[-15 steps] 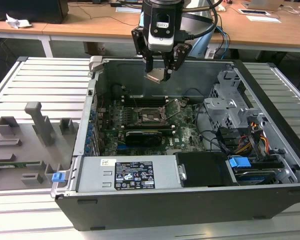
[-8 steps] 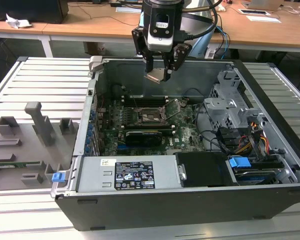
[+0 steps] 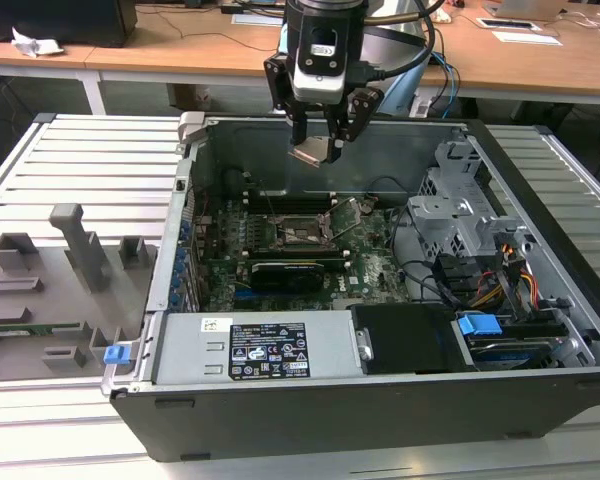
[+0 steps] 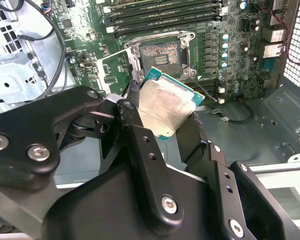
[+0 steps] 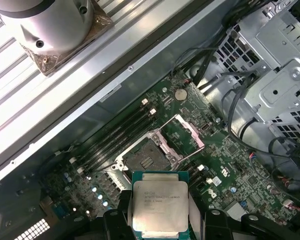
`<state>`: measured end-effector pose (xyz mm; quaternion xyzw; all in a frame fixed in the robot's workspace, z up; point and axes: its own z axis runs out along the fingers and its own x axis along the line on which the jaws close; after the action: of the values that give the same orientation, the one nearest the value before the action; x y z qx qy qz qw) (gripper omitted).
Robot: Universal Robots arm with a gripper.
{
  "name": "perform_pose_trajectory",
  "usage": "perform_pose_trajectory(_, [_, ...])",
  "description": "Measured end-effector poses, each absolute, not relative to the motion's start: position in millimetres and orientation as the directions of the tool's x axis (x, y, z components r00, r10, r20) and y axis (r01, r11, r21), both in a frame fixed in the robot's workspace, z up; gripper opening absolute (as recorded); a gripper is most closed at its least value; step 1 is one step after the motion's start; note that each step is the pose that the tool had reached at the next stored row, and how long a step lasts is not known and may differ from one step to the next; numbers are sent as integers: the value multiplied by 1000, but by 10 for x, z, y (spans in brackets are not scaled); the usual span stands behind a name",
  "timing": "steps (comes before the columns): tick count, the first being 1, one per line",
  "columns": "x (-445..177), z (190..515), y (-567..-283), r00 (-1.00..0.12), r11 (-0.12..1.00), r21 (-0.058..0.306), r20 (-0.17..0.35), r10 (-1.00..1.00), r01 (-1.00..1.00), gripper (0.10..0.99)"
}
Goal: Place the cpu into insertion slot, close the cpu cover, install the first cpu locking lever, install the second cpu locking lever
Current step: 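Place the cpu into insertion slot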
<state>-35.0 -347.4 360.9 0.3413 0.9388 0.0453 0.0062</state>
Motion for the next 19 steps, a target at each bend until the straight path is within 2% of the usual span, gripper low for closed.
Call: perform_pose_trajectory(19, [-349, 3582, -3474, -739, 735, 89, 19, 673, 672, 537])
